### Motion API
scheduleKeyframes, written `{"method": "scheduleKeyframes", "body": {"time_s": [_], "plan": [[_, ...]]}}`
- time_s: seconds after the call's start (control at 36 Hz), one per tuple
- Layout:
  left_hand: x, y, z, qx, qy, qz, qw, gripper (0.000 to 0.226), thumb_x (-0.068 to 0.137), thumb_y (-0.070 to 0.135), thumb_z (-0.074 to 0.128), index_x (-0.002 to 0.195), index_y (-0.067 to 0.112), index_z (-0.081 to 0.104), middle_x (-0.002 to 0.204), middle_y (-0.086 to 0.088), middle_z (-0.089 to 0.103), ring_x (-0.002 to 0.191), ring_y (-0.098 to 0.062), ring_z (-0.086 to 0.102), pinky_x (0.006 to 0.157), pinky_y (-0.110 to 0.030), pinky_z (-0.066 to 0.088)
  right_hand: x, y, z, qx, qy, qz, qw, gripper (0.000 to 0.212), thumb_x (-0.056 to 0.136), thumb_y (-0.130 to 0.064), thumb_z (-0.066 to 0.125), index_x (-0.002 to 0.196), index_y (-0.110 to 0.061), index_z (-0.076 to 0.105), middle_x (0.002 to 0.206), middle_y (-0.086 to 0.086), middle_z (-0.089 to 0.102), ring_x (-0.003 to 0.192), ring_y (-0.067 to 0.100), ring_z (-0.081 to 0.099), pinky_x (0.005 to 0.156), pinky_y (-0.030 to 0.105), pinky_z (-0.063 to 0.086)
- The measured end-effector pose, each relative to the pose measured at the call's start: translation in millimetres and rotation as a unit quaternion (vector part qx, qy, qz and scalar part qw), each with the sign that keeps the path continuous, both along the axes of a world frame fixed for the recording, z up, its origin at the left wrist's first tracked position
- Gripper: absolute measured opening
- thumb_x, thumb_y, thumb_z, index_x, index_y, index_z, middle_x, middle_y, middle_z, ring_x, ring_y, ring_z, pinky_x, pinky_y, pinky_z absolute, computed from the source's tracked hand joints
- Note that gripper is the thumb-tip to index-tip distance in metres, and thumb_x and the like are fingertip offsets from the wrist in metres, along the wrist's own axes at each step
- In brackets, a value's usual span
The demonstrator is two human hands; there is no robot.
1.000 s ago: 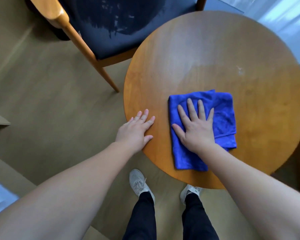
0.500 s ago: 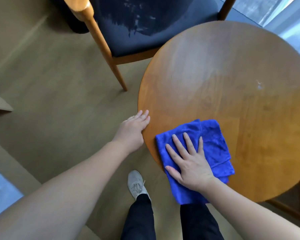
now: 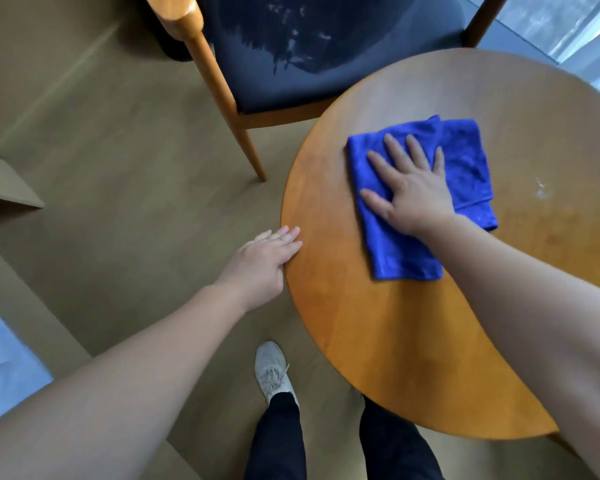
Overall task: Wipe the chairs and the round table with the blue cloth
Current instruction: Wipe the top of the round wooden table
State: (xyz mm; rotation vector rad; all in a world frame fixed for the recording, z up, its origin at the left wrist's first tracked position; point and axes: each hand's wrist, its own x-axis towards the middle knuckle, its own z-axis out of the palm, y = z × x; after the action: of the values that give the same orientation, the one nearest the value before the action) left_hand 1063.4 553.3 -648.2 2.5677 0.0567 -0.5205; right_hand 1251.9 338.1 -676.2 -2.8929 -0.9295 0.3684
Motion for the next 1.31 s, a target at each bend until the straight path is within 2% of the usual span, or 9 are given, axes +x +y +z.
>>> {"method": "scheduleKeyframes", "body": {"time_s": [0.11, 0.25, 0.42, 0.56, 0.69, 0.86, 1.03, 1.14, 1.31], "plan": [[-9, 15, 2, 0.024, -0.048, 0.055, 0.997, 0.061, 0.075, 0.002, 0.033, 0.132, 0.008, 0.053, 0.142, -0.006, 0.046, 0.135, -0.020, 0.038, 0.114, -0.028, 0.017, 12, 15, -1, -0.031, -0.010, -0.034, 0.999, 0.073, 0.090, -0.069, 0.017, 0.153, -0.031, 0.017, 0.162, 0.002, 0.005, 0.148, 0.031, -0.002, 0.114, 0.063, -0.004], [-21, 27, 1, 0.056, -0.032, 0.082, 0.994, 0.058, 0.079, -0.008, 0.044, 0.134, 0.010, 0.051, 0.146, -0.003, 0.042, 0.138, -0.017, 0.033, 0.113, -0.022, 0.010, -7, 16, 1, -0.034, -0.001, -0.016, 0.999, 0.073, 0.092, -0.068, 0.015, 0.153, -0.029, 0.016, 0.162, 0.002, 0.005, 0.148, 0.033, -0.002, 0.115, 0.060, -0.004], [-26, 32, 3, 0.055, -0.035, 0.108, 0.992, 0.055, 0.076, -0.002, 0.042, 0.128, 0.010, 0.057, 0.141, -0.005, 0.048, 0.134, -0.020, 0.040, 0.112, -0.026, 0.019, -79, 23, 5, -0.006, 0.019, 0.123, 0.992, 0.073, 0.090, -0.067, 0.024, 0.149, -0.025, 0.035, 0.159, 0.006, 0.023, 0.146, 0.038, 0.015, 0.114, 0.063, 0.005], [-28, 41, 6, 0.061, -0.043, 0.133, 0.988, 0.060, 0.069, 0.006, 0.036, 0.124, 0.010, 0.060, 0.137, -0.006, 0.053, 0.129, -0.023, 0.046, 0.107, -0.033, 0.030, -136, 27, -2, 0.049, 0.019, 0.274, 0.960, 0.065, 0.093, -0.062, 0.035, 0.144, -0.023, 0.044, 0.155, 0.007, 0.032, 0.143, 0.040, 0.024, 0.112, 0.065, 0.014], [-25, 49, 6, 0.080, -0.042, 0.142, 0.986, 0.062, 0.070, 0.008, 0.034, 0.127, 0.011, 0.058, 0.140, -0.004, 0.049, 0.132, -0.022, 0.043, 0.105, -0.028, 0.028, -111, 35, -3, 0.062, 0.024, 0.317, 0.946, 0.066, 0.091, -0.066, 0.035, 0.145, -0.028, 0.042, 0.156, 0.003, 0.029, 0.145, 0.035, 0.021, 0.113, 0.062, 0.009], [-18, 51, 5, 0.087, -0.040, 0.146, 0.985, 0.061, 0.071, 0.007, 0.035, 0.128, 0.012, 0.057, 0.141, -0.003, 0.049, 0.132, -0.020, 0.042, 0.106, -0.029, 0.029, -76, 51, -4, 0.054, 0.013, 0.351, 0.935, 0.068, 0.090, -0.069, 0.030, 0.146, -0.031, 0.040, 0.157, 0.002, 0.028, 0.146, 0.033, 0.020, 0.113, 0.064, 0.010], [-4, 45, 6, 0.090, -0.043, 0.153, 0.983, 0.060, 0.073, 0.006, 0.036, 0.128, 0.013, 0.057, 0.141, -0.003, 0.049, 0.132, -0.020, 0.043, 0.106, -0.025, 0.026, -37, 66, -5, 0.057, -0.001, 0.330, 0.942, 0.071, 0.088, -0.071, 0.028, 0.145, -0.031, 0.040, 0.157, 0.001, 0.029, 0.145, 0.033, 0.021, 0.114, 0.062, 0.008], [11, 39, 10, 0.091, -0.048, 0.158, 0.982, 0.056, 0.076, 0.002, 0.042, 0.129, 0.012, 0.057, 0.142, -0.002, 0.048, 0.133, -0.019, 0.041, 0.107, -0.023, 0.025, -2, 75, -2, 0.039, -0.006, 0.273, 0.961, 0.075, 0.086, -0.073, 0.021, 0.148, -0.033, 0.034, 0.159, -0.001, 0.022, 0.147, 0.032, 0.014, 0.115, 0.058, 0.000], [40, 24, 16, 0.094, -0.039, 0.120, 0.988, 0.054, 0.083, 0.001, 0.049, 0.134, 0.017, 0.051, 0.146, 0.002, 0.042, 0.137, -0.013, 0.034, 0.111, -0.027, 0.025, 57, 77, -1, 0.015, -0.022, 0.149, 0.988, 0.081, 0.082, -0.076, 0.013, 0.150, -0.035, 0.026, 0.161, -0.003, 0.015, 0.148, 0.028, 0.008, 0.115, 0.058, -0.002]]}}
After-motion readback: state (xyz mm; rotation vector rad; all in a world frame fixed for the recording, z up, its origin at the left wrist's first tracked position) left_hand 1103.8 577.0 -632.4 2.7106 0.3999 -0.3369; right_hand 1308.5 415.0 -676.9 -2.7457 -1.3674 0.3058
